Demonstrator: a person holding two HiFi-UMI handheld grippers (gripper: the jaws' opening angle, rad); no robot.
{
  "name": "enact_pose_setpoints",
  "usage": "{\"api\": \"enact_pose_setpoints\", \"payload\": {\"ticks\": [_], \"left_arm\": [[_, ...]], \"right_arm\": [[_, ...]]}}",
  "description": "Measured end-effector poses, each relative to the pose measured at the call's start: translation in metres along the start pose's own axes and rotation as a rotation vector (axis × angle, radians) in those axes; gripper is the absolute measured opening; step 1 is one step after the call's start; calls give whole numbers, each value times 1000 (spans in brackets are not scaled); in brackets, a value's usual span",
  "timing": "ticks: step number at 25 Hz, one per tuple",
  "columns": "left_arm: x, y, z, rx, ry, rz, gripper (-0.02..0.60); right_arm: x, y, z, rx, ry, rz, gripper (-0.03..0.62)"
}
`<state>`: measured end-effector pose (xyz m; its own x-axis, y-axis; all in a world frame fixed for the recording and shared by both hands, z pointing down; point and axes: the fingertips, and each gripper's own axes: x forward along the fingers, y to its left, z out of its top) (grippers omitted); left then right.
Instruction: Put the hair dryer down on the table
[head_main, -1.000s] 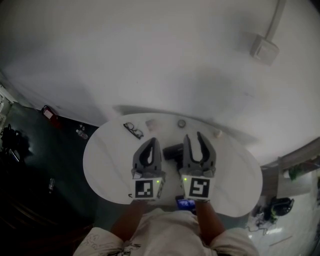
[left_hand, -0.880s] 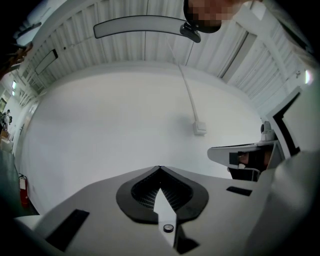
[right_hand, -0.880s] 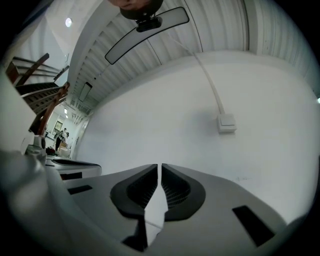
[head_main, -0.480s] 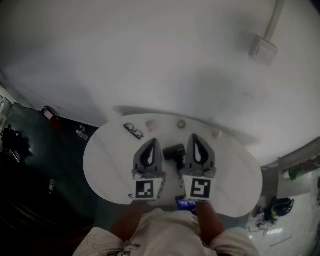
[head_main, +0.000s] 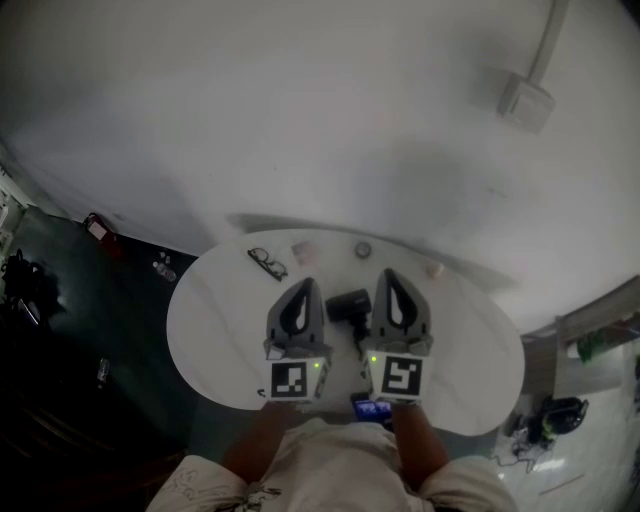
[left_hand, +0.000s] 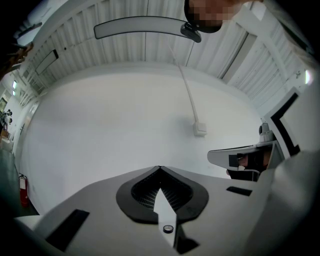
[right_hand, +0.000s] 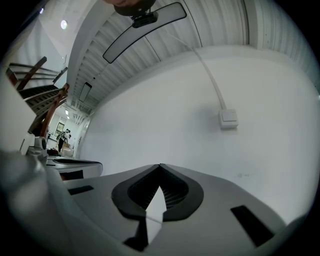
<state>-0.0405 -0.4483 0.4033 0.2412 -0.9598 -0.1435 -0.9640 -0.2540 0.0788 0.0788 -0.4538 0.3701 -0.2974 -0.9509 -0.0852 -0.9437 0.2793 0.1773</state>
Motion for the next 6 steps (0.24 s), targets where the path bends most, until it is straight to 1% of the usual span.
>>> {"api": "enact_pose_setpoints", "payload": {"ticks": [6], "left_arm": [[0, 0, 0, -5, 0, 3, -5]], "right_arm": [[0, -1, -1, 9, 7, -1, 5]]}}
